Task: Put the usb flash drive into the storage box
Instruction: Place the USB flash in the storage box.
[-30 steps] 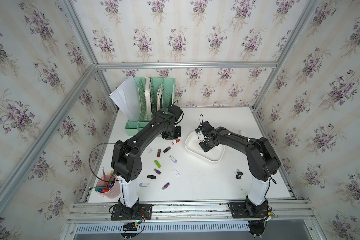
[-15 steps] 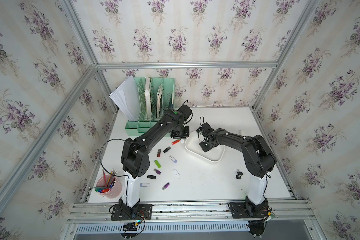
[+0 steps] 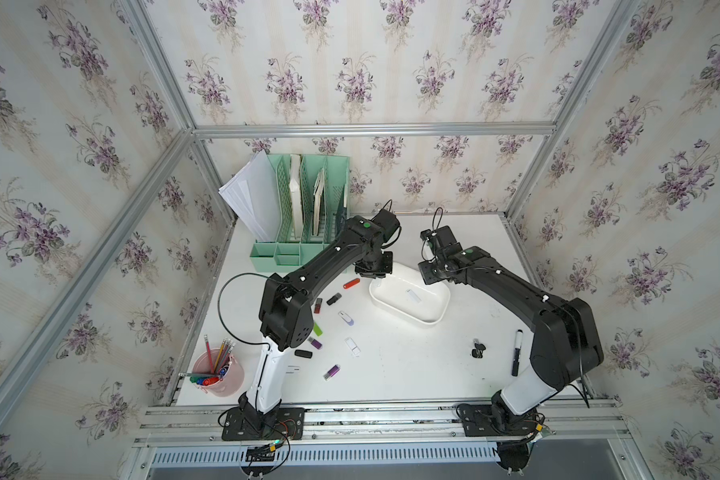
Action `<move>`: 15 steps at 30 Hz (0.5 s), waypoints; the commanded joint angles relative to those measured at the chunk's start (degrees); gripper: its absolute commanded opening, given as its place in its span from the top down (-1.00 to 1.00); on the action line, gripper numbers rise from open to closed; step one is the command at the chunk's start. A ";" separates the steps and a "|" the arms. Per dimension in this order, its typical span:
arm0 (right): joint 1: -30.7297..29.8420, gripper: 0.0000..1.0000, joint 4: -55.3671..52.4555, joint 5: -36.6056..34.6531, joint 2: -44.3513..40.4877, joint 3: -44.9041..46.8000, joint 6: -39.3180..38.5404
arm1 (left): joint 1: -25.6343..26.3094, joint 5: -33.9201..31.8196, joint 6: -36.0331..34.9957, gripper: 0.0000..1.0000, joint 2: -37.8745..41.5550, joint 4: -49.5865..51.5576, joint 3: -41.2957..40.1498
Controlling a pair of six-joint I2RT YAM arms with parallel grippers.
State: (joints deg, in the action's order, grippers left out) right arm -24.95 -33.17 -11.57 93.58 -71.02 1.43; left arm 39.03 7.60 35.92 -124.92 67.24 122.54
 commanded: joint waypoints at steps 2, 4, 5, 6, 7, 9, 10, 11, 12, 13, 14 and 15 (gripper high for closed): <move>2.47 -0.18 -2.98 -1.87 -0.33 2.38 6.47 | 1.60 1.78 -0.01 0.77 -4.46 0.90 4.01; 3.52 -0.18 -2.82 -1.91 -0.40 3.70 8.18 | 2.19 2.32 -0.15 0.78 -6.88 0.91 6.11; 4.22 -0.19 -2.70 -1.84 -0.65 4.52 9.06 | 2.45 2.66 -0.28 0.78 -7.99 0.72 7.04; 4.86 -0.20 -2.71 -1.68 -0.84 5.16 9.91 | 2.69 3.06 -0.26 0.77 -9.14 0.53 8.00; 5.36 -0.20 -2.66 -1.32 -1.08 5.73 10.48 | 2.89 3.42 -0.34 0.77 -10.06 0.43 8.69; 6.69 -0.21 -2.55 -1.03 -1.74 6.93 12.01 | 3.35 4.08 -0.41 0.77 -11.91 0.01 10.23; 7.28 -0.22 -2.47 -0.69 -2.06 7.34 12.50 | 3.50 4.09 -0.41 0.77 -12.67 -0.06 10.74; 7.99 -0.22 -2.44 -0.48 -2.45 7.78 13.16 | 3.46 4.23 -0.49 0.76 -13.33 -0.16 11.10; 8.69 -0.23 -2.52 -0.16 -2.85 8.15 13.56 | 3.57 4.53 -0.50 0.76 -13.87 -0.51 11.13; 9.22 -0.23 -2.68 0.00 -3.11 8.39 13.88 | 3.52 4.57 -0.59 0.75 -14.36 -0.83 11.13; 9.76 -0.24 -2.86 0.01 -3.30 8.70 14.16 | 3.51 4.61 -0.64 0.74 -14.87 -1.00 11.09; 10.15 -0.24 -3.11 0.02 -3.56 9.07 14.30 | 3.53 4.62 -0.74 0.74 -15.42 -1.31 11.09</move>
State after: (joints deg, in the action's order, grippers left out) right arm -15.64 -35.68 -12.08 90.70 -62.52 13.52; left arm 42.50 11.55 35.68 -139.46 66.59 133.16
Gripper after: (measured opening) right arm 0.620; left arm 0.204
